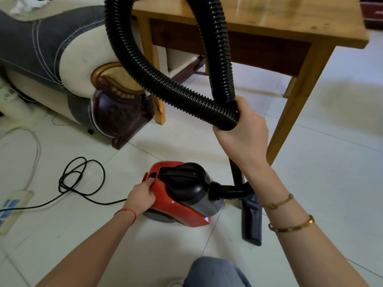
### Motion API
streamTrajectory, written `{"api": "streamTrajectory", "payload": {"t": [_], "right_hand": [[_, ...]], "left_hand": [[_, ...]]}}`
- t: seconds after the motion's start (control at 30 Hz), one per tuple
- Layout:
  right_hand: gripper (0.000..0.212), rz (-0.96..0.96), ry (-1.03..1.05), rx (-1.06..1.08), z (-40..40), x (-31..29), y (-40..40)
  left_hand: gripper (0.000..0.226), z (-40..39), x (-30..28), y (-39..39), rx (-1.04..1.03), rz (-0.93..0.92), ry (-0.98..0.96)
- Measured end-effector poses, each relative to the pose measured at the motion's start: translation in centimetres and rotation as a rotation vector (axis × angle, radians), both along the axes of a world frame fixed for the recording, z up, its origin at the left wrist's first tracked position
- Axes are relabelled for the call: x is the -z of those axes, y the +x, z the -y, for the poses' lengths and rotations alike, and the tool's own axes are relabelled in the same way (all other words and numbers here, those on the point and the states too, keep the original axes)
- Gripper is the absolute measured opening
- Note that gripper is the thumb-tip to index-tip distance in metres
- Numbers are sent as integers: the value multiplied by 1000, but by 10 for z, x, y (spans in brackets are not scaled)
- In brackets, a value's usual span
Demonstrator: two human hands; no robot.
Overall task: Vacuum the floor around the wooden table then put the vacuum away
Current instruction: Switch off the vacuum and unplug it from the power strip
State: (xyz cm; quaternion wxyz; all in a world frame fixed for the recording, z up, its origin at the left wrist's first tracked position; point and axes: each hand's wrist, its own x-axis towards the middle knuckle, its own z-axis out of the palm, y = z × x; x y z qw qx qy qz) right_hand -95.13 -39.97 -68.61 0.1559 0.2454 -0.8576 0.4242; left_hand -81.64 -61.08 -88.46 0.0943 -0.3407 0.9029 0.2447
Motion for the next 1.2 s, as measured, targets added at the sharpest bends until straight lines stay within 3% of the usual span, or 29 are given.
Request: {"api": "streamTrajectory", "payload": {"t": [0.13,0.23,0.33,0.43,0.57,0.8,0.9,1.2], "right_hand": [[46,-6,-3,-9,0,1,0],[45,-11,16,-6,0,3,0],[46,-17,32,-16,-2,3,0],[44,-15,33,-14,-4,2,0],[45,-7,23,-9,-5,-3,-1],[47,32,12,-30,5,-10,-11],[48,29,13,-54,20,-15,-23],[39,8,-35,-226,129,-51,-59]], "left_hand": [[59,-1,-5,0,50,53,-16],[47,1,-15,-6,87,62,82],[39,-7,-30,-12,139,-212,90],[61,-17,-51,-23,307,-407,-83],[54,-22,-57,-52,722,-271,-302],[32,-14,-54,-78,902,-93,-230],[29,-2,-53,-80,892,-89,-232],[38,92,-68,-77,607,-109,-199]]}}
